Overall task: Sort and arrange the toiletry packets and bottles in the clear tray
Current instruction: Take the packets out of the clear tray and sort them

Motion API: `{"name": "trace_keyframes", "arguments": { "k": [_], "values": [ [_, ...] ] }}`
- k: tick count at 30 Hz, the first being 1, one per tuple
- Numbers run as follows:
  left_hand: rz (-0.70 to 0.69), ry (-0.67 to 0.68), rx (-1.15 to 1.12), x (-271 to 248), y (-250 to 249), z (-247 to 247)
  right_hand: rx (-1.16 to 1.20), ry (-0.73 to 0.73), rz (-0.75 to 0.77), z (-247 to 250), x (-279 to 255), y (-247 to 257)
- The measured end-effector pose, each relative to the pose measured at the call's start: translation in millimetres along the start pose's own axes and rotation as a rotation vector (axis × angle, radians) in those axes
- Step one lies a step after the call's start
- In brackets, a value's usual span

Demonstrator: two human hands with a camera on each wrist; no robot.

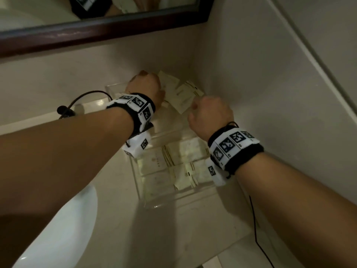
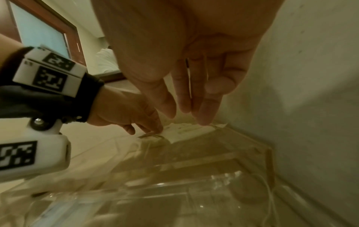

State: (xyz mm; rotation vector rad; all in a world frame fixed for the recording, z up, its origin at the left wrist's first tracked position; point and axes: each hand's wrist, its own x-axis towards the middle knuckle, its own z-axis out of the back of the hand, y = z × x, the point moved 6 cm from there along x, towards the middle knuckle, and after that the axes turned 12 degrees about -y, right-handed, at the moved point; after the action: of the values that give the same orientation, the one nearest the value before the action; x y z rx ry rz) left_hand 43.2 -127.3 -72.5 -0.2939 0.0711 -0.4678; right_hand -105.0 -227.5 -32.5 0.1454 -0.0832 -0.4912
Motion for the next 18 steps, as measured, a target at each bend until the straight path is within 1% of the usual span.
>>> {"name": "trace_keyframes", "arguments": {
  "k": [3, 6, 8, 11, 15, 18],
  "values": [
    [0.006, 0.041, 0.019, 8.5, 3.8, -3.8, 0.005, 0.029, -0.013, -5.2, 10.9, 3.6],
    [0.007, 0.070, -0.016, 16.1, 1.3, -3.1, -0.014, 0.067, -0.004, -10.7, 21.4, 5.2],
    [0.004, 0.069, -0.039, 20.0, -0.5, -4.4, -0.021, 0.098, 0.001, -14.7, 27.5, 6.5],
    [0.055, 0.053, -0.078, 22.7, 3.2, -7.4, -0.041, 0.134, 0.015, -22.2, 35.0, 9.3],
    [0.004, 0.121, -0.076, 24.6, 6.0, -13.7, -0.070, 0.183, 0.017, -32.1, 39.7, 11.7],
    [-0.006, 0.109, -0.072, 24.0, 10.0, -17.0, -0.115, 0.185, 0.039, -33.2, 43.5, 14.4]
  ]
}}
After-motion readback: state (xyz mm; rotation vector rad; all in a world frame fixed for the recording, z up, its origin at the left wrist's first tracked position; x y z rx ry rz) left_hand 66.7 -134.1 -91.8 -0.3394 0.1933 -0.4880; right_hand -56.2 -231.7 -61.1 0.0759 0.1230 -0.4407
